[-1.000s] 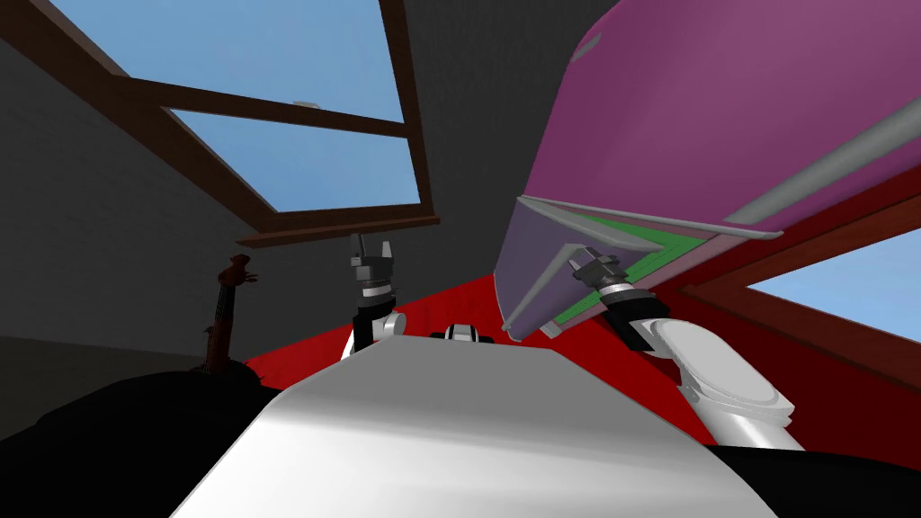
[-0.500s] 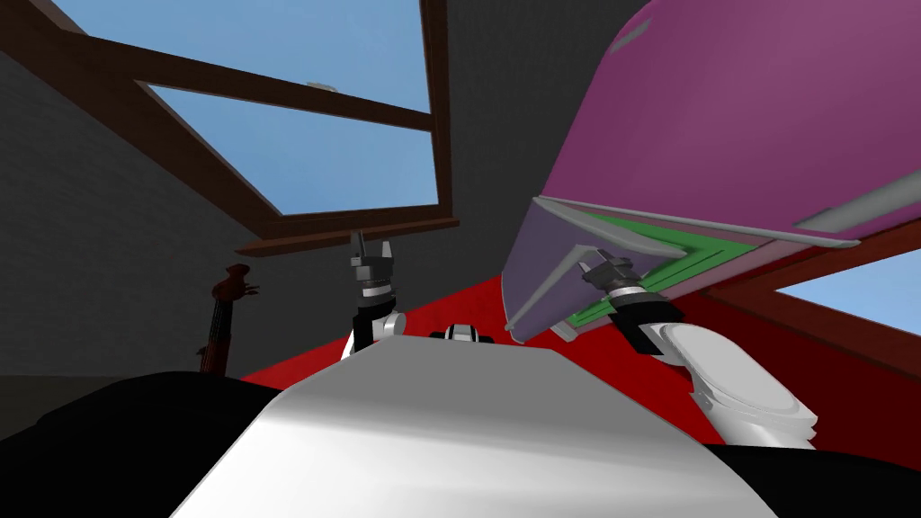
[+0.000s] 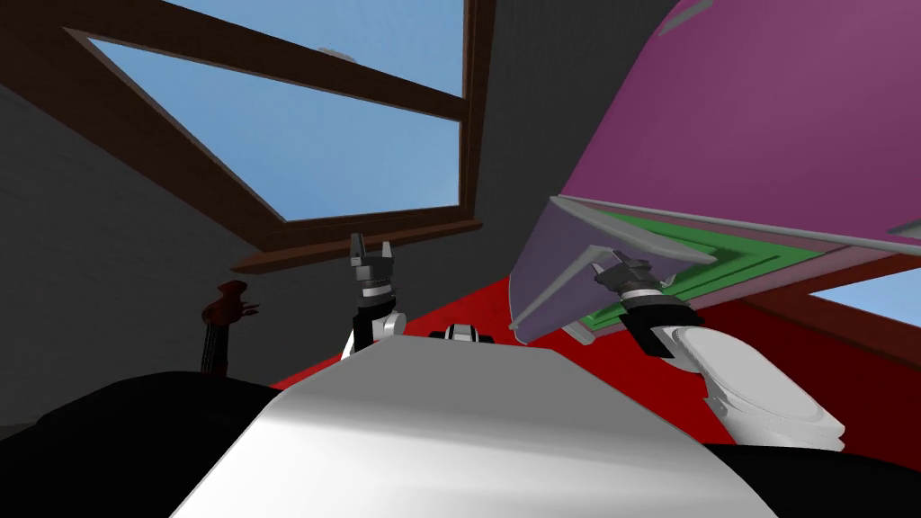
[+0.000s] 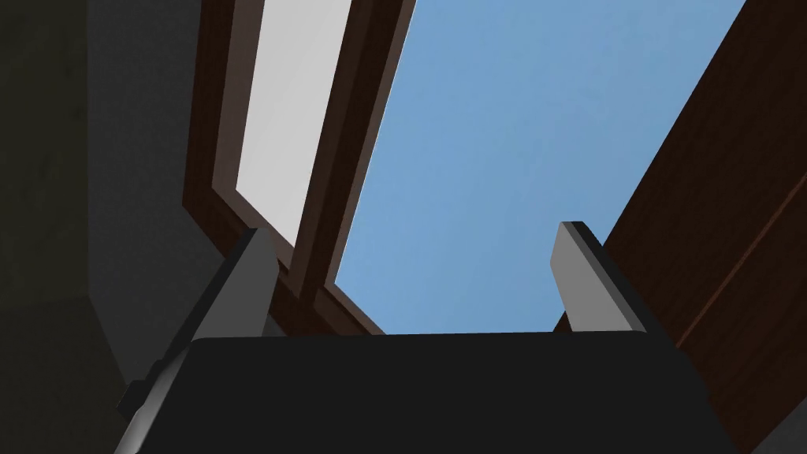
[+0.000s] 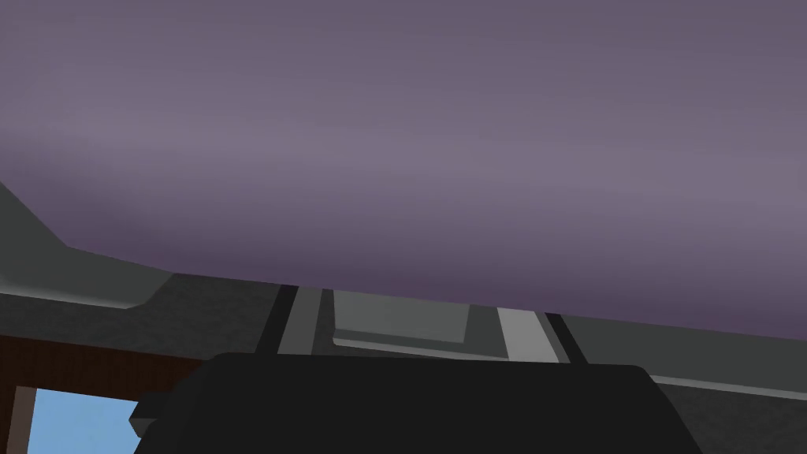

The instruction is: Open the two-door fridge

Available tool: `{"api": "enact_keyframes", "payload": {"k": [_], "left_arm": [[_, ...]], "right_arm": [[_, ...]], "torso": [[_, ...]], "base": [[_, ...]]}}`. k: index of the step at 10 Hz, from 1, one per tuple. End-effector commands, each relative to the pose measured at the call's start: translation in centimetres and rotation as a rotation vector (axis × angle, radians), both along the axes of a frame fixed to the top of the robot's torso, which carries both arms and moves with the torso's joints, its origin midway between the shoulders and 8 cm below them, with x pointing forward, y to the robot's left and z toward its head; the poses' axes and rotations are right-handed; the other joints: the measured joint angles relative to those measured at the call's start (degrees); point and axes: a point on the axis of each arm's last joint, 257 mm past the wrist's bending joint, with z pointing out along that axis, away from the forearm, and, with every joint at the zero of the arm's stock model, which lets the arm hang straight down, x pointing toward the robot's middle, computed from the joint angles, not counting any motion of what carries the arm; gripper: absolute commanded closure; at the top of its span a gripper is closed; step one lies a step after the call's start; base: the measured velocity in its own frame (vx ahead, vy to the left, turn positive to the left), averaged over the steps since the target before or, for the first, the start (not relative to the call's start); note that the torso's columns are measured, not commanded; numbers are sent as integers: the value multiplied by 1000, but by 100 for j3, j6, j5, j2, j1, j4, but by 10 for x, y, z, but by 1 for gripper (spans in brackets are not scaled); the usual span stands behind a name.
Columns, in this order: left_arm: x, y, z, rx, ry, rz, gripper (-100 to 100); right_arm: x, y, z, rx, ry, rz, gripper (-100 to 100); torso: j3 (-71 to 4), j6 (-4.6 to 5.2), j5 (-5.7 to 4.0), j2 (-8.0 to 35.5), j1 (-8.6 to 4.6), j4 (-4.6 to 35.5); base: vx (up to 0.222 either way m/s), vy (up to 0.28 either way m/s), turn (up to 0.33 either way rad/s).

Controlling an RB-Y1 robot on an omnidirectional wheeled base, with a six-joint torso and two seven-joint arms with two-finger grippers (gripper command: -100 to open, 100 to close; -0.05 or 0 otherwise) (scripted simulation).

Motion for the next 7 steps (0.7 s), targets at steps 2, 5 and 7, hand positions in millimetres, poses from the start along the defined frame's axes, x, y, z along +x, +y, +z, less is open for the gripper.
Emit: {"api": "enact_keyframes", "payload": {"k": [2,5,7], "left_arm": [[0,0,0,0,0,0,0],[0,0,0,1,0,0,0],[0,0,0,0,0,0,0]], "right_arm": [[22,-7,-1,94,-19,-10,100],[40,-16,-20,179,-1,-27,100],[48,-25,-35,198,21,-54,100]], "torso": [[7,-27,1,16,-22,16],[-32,-4,-8,-51,-23,-12],[-57,-35,6,-84,-4,-12]], "base": [[-74,130,255],[-49,55,140],[-54,100,169]]}}
